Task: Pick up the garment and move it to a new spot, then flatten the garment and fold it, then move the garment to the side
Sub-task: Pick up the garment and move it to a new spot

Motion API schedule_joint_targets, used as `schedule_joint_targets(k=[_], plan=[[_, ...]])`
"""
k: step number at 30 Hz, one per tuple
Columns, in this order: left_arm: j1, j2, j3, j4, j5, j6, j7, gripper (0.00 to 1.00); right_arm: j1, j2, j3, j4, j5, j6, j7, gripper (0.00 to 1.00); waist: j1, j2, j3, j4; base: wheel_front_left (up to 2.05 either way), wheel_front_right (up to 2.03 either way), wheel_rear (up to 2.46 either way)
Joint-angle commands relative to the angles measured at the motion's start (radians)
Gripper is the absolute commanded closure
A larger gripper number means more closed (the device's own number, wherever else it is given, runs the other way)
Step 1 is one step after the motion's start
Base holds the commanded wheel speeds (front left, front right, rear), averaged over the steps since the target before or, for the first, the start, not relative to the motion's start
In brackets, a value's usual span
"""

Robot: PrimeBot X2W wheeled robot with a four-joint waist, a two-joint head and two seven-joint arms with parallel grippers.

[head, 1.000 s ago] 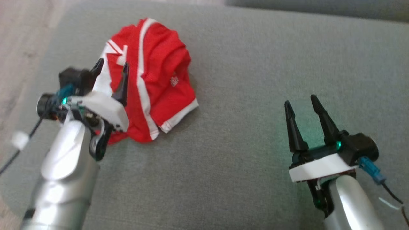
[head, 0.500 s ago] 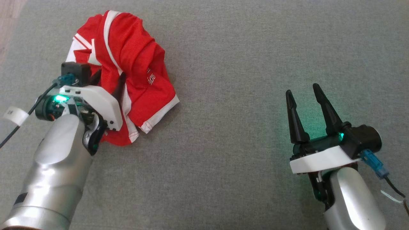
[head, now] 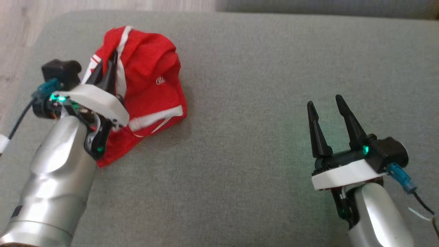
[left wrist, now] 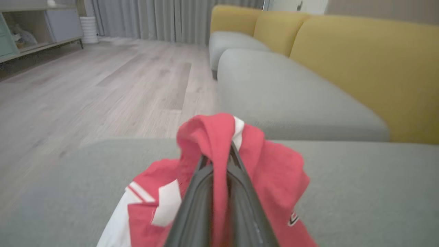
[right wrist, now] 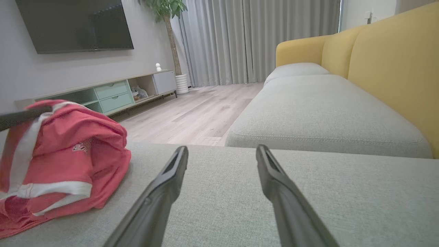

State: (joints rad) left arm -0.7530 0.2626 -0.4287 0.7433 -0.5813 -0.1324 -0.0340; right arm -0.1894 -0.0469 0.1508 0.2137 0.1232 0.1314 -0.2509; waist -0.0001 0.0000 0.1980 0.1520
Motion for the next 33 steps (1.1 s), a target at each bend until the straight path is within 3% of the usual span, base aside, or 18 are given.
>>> schedule_joint_targets(k=[1, 9, 20, 26, 33], plan=[[-0.032, 0.050, 0.046, -0.068, -0.019, 0.002, -0.022, 1.00, 0.004, -0.003, 0.018, -0.024, 0.013, -0.001, -0.011, 0.00, 0.0001, 0.0000, -0.045, -0.002, 0.00, 0.00, 0.00], [0.050, 0.063, 0.095, -0.335, -0.077, 0.046, -0.021, 1.00, 0.039, -0.003, 0.020, -0.020, 0.040, -0.001, -0.011, 0.00, 0.0001, 0.0000, -0.102, -0.019, 0.00, 0.00, 0.00], [0.106, 0.042, 0.050, -0.617, -0.096, 0.106, 0.100, 1.00, 0.025, -0.003, 0.022, -0.043, 0.061, -0.001, -0.011, 0.00, 0.0001, 0.0000, -0.084, -0.128, 0.00, 0.00, 0.00], [0.088, 0.021, -0.011, -0.674, -0.090, 0.109, 0.176, 1.00, 0.004, -0.003, 0.027, -0.067, 0.080, -0.001, -0.011, 0.00, 0.0001, 0.0000, -0.043, -0.236, 0.00, 0.00, 0.00], [0.018, 0.013, -0.063, -0.616, -0.057, 0.096, 0.223, 1.00, -0.019, -0.003, 0.054, -0.105, 0.108, -0.001, -0.011, 0.00, 0.0001, 0.0000, 0.020, -0.385, 0.00, 0.00, 0.00]])
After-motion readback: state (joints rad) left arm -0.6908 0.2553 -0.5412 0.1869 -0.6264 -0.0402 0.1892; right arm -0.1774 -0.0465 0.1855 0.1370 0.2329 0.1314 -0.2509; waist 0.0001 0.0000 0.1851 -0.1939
